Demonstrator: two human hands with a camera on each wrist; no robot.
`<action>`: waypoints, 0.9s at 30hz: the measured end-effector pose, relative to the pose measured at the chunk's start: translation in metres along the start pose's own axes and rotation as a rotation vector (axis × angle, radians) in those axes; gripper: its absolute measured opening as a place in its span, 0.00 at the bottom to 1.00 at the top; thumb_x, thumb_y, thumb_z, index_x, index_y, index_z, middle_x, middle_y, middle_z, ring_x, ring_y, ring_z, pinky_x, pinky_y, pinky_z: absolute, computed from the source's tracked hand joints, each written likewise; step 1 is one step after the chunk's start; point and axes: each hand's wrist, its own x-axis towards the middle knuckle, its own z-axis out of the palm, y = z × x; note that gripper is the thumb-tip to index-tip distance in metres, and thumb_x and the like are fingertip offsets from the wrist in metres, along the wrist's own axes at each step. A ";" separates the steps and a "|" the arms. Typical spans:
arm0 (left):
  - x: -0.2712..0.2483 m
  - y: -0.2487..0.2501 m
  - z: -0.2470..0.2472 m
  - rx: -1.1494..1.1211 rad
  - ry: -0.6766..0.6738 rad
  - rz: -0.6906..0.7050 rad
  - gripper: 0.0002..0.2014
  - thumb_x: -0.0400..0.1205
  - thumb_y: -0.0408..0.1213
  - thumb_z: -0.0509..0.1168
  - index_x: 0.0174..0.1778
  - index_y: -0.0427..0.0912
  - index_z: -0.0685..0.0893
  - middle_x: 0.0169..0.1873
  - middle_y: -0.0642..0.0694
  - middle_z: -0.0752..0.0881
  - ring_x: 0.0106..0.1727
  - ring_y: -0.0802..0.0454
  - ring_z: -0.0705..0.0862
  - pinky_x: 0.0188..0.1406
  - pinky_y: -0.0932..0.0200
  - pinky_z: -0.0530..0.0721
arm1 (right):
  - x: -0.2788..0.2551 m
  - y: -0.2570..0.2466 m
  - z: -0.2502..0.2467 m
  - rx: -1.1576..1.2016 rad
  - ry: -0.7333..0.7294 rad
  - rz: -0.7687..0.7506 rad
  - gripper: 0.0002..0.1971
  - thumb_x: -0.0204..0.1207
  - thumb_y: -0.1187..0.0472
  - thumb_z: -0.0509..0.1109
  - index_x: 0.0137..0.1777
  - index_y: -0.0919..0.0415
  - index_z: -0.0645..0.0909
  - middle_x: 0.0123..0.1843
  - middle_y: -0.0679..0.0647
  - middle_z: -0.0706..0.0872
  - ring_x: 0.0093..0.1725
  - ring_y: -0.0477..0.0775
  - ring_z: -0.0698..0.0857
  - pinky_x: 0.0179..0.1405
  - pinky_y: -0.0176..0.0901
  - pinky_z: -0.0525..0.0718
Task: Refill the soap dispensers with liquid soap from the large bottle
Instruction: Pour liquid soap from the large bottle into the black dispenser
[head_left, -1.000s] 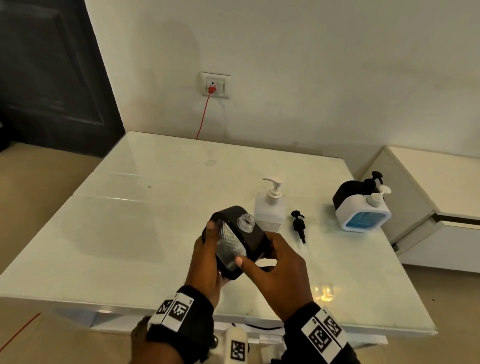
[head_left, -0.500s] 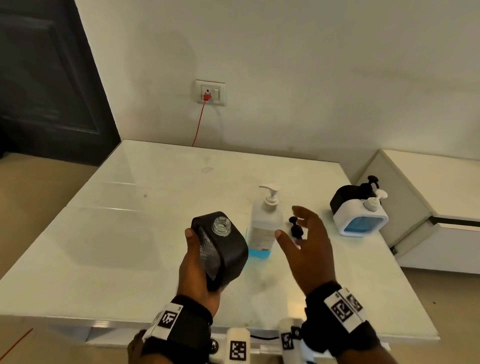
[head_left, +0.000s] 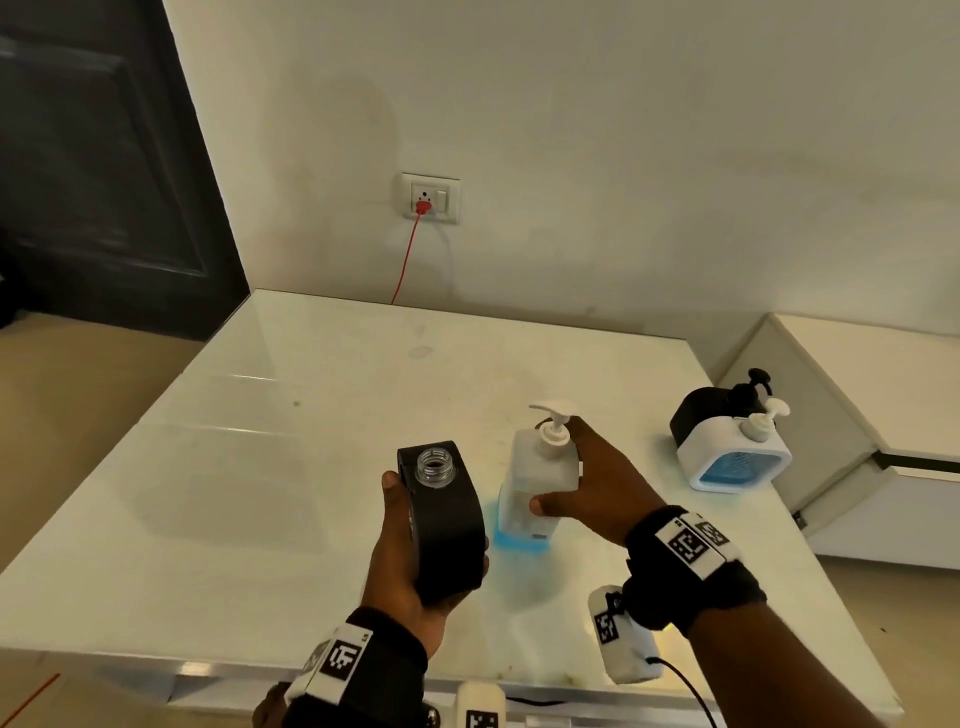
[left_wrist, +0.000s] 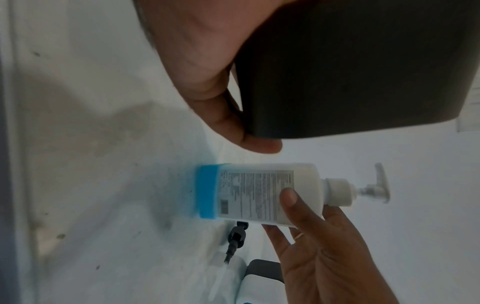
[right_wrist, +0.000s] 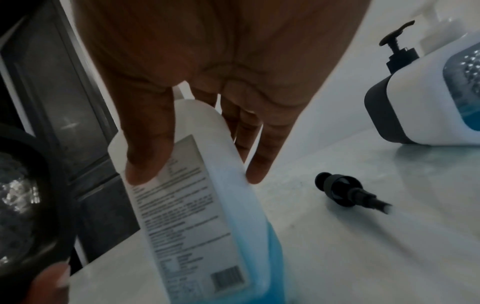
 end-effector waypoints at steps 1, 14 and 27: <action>0.000 0.000 0.000 0.015 -0.003 -0.006 0.32 0.81 0.69 0.61 0.61 0.43 0.87 0.36 0.36 0.93 0.39 0.36 0.90 0.31 0.49 0.93 | -0.005 0.001 -0.001 0.000 -0.022 -0.009 0.41 0.62 0.58 0.87 0.70 0.37 0.66 0.64 0.41 0.79 0.63 0.47 0.79 0.65 0.43 0.77; -0.008 -0.007 0.009 0.274 -0.058 -0.072 0.33 0.80 0.70 0.60 0.57 0.41 0.90 0.35 0.37 0.92 0.37 0.39 0.90 0.43 0.47 0.89 | -0.070 0.019 -0.001 0.003 -0.146 0.058 0.40 0.67 0.57 0.84 0.66 0.28 0.60 0.61 0.25 0.70 0.60 0.35 0.75 0.51 0.17 0.73; -0.013 -0.006 0.019 0.521 -0.010 0.082 0.49 0.59 0.82 0.68 0.63 0.46 0.89 0.53 0.41 0.95 0.55 0.41 0.94 0.60 0.39 0.91 | -0.073 0.013 -0.018 0.470 0.061 0.031 0.17 0.83 0.58 0.64 0.68 0.40 0.82 0.66 0.38 0.86 0.70 0.44 0.81 0.73 0.52 0.77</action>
